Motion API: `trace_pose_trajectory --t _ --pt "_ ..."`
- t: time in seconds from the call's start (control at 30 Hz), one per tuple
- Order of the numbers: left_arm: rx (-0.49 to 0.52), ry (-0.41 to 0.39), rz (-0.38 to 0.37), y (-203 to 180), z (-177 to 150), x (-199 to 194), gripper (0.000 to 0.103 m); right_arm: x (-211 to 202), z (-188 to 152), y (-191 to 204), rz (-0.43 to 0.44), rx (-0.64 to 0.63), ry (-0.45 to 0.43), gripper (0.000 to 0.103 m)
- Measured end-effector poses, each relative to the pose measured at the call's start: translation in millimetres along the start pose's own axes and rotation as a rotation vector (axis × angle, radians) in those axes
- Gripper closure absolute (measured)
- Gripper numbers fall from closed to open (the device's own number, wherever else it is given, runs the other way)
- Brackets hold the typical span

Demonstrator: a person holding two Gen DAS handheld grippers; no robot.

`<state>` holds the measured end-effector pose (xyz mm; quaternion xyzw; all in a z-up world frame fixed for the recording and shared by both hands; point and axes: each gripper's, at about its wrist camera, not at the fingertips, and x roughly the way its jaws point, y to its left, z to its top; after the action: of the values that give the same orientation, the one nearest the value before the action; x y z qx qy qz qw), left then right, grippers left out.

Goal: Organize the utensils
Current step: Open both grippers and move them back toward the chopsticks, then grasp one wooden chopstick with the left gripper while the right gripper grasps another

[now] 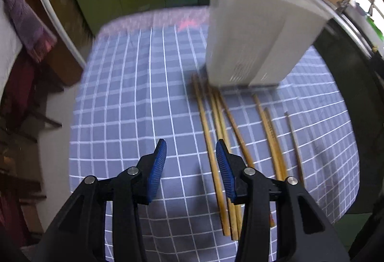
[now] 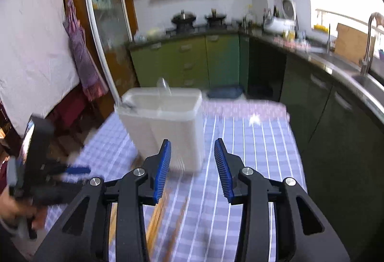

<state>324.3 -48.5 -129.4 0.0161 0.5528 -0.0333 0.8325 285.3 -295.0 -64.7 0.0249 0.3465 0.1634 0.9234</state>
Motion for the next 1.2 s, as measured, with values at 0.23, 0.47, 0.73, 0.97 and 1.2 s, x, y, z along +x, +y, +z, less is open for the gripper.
trace_pose_trajectory --t 0.23,0.47,0.73,0.97,1.2 --pt "-0.026 0.085 -0.011 -1 9 33 0.071 18 -37 -17 0.005 0.015 0.116 0.065" --pt "-0.022 0.129 -0.003 -12 17 50 0.077 24 -46 -24 0.011 0.015 0.156 0.065" --pt "-0.026 0.152 -0.011 -17 20 62 0.080 29 -49 -21 0.003 -0.005 0.196 0.065" --pt "-0.021 0.150 -0.010 -20 20 64 0.095 40 -50 -9 0.023 -0.052 0.270 0.065" --pt "-0.034 0.124 -0.022 -3 16 52 0.096 65 -51 0 0.100 -0.045 0.435 0.066"
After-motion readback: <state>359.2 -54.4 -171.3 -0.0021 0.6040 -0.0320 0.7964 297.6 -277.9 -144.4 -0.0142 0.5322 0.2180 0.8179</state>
